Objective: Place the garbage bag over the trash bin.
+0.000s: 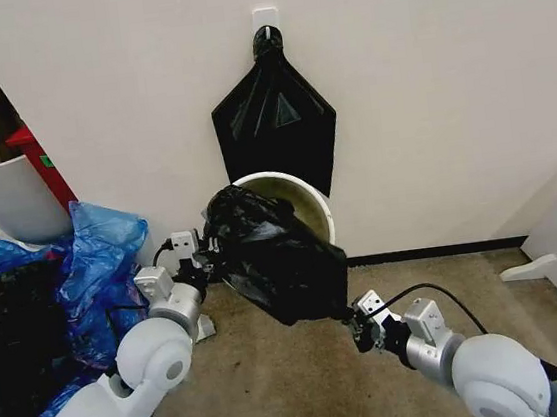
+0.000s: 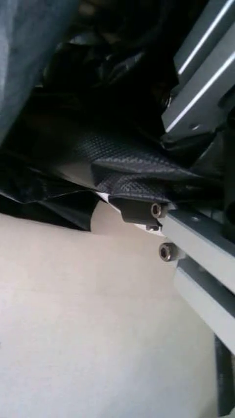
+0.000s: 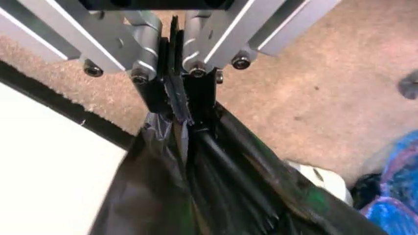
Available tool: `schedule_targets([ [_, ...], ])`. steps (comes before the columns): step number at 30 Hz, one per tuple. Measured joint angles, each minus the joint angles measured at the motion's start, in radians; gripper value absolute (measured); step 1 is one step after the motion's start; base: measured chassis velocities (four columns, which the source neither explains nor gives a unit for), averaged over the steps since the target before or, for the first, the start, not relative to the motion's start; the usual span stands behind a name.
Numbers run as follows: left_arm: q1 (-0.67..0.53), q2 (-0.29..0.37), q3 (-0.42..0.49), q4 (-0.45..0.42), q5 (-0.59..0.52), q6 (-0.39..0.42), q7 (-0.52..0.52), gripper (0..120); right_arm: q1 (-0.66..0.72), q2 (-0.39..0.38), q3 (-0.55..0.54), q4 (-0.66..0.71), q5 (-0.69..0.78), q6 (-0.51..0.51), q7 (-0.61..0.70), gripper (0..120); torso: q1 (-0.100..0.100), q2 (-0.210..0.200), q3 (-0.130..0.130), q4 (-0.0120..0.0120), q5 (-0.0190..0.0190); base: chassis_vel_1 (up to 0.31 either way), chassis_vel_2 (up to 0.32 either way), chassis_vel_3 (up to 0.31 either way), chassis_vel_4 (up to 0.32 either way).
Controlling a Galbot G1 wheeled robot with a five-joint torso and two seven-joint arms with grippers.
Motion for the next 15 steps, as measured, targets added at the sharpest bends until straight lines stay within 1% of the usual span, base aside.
schedule_targets([
  [1, 0.0, 0.0, 0.0, 0.0, 0.0, 0.0, 0.0, 1, 0.0, 0.0, 0.0, 0.0, 0.0, 0.0, 0.0, 0, 0.0, 0.0, 0.0, 0.0, 0.0, 0.0, 0.0, 0.0, 0.0],
  [3, -0.017, -0.001, 0.0, 0.007, -0.034, 0.001, -0.024, 1, -0.025, 0.011, -0.011, -0.015, -0.065, 0.036, -0.045, 0, 0.0, 0.0, 0.0, 0.0001, 0.0, 0.0, 0.0, 0.0, 0.0],
  [4, -0.022, -0.001, -0.001, 0.012, -0.038, 0.001, -0.027, 1, -0.034, 0.014, -0.018, -0.008, -0.077, 0.041, -0.051, 0, 0.0, 0.0, 0.0, -0.0002, 0.0, 0.0, 0.0, 0.0, 0.0],
  [9, -0.038, -0.003, 0.002, 0.019, -0.065, 0.001, -0.046, 1, -0.053, 0.024, -0.049, 0.016, -0.12, 0.056, -0.071, 0, 0.0, 0.0, 0.0, -0.0001, -0.0002, 0.0, 0.0, 0.0, 0.0],
  [15, -0.05, -0.01, 0.007, 0.01, -0.113, 0.004, -0.089, 1, -0.05, 0.054, -0.08, -0.043, -0.207, 0.08, -0.092, 0, 0.0, 0.0, 0.0, -0.0001, 0.0, 0.0, 0.0, 0.0, 0.0],
])
